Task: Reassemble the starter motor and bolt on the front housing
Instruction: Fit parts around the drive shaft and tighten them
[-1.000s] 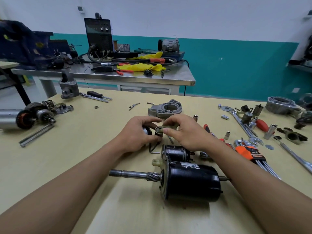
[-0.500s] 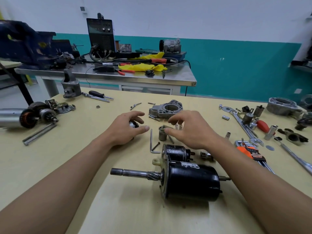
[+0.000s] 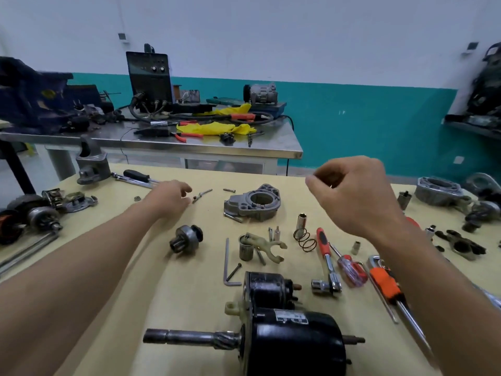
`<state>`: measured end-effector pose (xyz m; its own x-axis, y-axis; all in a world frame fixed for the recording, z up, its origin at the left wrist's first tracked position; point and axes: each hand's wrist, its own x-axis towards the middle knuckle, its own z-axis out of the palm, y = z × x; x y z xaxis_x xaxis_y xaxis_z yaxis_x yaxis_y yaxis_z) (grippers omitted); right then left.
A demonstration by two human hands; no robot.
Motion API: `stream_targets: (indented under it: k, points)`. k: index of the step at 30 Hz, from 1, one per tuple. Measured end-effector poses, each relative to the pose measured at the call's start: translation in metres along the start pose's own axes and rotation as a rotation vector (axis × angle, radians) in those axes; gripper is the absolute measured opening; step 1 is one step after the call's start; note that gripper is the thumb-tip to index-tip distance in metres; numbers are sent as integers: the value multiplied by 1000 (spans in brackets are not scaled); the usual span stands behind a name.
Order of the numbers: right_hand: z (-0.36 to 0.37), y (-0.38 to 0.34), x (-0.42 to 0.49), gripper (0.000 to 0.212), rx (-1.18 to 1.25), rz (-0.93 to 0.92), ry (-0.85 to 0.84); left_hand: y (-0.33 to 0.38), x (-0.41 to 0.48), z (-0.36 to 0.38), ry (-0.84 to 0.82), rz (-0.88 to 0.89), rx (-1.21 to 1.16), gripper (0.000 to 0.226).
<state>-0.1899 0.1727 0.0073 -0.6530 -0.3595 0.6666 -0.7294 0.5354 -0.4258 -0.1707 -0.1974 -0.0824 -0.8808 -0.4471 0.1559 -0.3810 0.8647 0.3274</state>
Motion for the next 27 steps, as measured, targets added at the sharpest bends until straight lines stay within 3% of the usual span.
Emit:
stream_targets:
  k: [7, 14, 19, 21, 24, 25, 27]
  points:
    - [-4, 30, 8, 16, -56, 122, 7, 0, 33, -1, -72, 167, 191, 30]
    - [-7, 4, -3, 14, 33, 102, -50, -3, 16, 0, 22, 188, 133, 16]
    - [-25, -38, -46, 16, 200, 53, -228, -2, -14, -8, -23, 144, 179, 20]
    - [-37, -50, -72, 40, 180, -17, -436, -5, -29, -11, 13, 127, 117, 21]
    - [-46, -68, -109, 103, -18, -135, -854, -10, -57, -20, 154, 92, -105, 20]
    - [-44, -73, -119, 116, -107, -200, -911, -9, -68, -25, 193, 88, -184, 19]
    - [-32, -79, -132, 121, -264, -328, -871, -4, -92, -33, 250, 90, -360, 15]
